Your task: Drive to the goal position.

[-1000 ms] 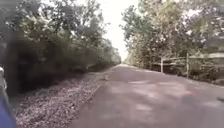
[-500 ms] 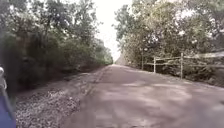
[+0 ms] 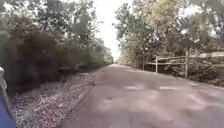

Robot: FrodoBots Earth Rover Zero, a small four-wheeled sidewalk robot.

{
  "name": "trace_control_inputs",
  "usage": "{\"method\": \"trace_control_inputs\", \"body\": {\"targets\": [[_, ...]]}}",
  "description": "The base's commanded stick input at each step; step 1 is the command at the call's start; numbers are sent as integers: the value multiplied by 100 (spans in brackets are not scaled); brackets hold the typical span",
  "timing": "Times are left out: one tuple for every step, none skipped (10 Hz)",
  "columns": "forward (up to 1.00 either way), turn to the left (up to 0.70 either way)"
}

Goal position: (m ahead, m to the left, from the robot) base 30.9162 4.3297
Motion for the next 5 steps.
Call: {"method": "trace_control_inputs", "body": {"targets": [[70, 0], [70, 0], [70, 0], [70, 0], [70, 0]]}}
